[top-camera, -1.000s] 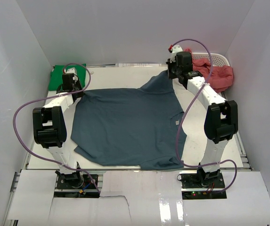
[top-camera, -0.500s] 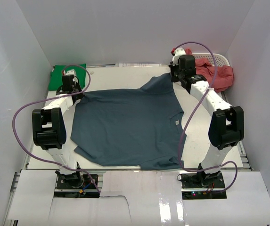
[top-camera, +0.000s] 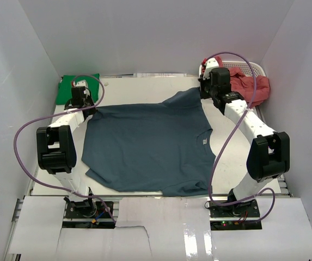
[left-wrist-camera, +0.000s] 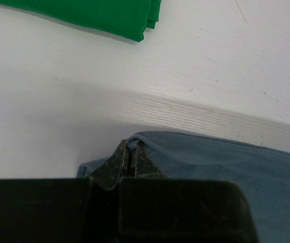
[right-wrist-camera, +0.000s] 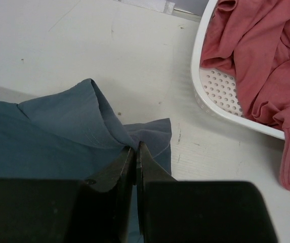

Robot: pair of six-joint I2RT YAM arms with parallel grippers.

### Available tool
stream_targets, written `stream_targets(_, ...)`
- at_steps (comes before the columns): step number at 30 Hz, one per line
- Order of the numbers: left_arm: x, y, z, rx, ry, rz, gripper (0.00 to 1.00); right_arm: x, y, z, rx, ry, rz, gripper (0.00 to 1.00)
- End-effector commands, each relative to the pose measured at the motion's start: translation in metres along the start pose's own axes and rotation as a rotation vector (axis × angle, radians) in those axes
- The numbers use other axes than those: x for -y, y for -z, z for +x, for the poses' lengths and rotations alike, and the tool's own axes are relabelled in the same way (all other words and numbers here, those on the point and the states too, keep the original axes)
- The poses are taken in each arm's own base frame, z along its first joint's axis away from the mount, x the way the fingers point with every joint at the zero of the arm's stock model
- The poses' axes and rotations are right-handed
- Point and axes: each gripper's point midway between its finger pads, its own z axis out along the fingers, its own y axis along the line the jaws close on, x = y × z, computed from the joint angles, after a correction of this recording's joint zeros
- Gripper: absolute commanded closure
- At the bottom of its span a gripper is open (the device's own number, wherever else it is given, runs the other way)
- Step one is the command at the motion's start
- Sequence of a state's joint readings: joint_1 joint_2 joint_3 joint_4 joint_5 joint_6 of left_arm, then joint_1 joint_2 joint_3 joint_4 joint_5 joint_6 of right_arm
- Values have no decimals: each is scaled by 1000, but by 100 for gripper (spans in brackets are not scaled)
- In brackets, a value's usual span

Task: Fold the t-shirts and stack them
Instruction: Fold the flattened tshirt in 1/3 of the way

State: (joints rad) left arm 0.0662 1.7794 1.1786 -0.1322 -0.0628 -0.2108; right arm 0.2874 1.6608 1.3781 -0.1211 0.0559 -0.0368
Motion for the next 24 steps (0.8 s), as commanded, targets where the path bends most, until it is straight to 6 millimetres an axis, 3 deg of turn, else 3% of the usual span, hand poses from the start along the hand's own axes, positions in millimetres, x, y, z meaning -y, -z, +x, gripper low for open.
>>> stream_targets(1,4,26,-28,77,12,19,100,3,18,-27,95,-8,9,92)
stream_targets(12,8,42,-33,91,15,42,100,-6,36,-24,106,-6,-5,92)
stream_targets(24,-2,45,-11,47,15,6,100,-24,60,-10,99,3,-21,92)
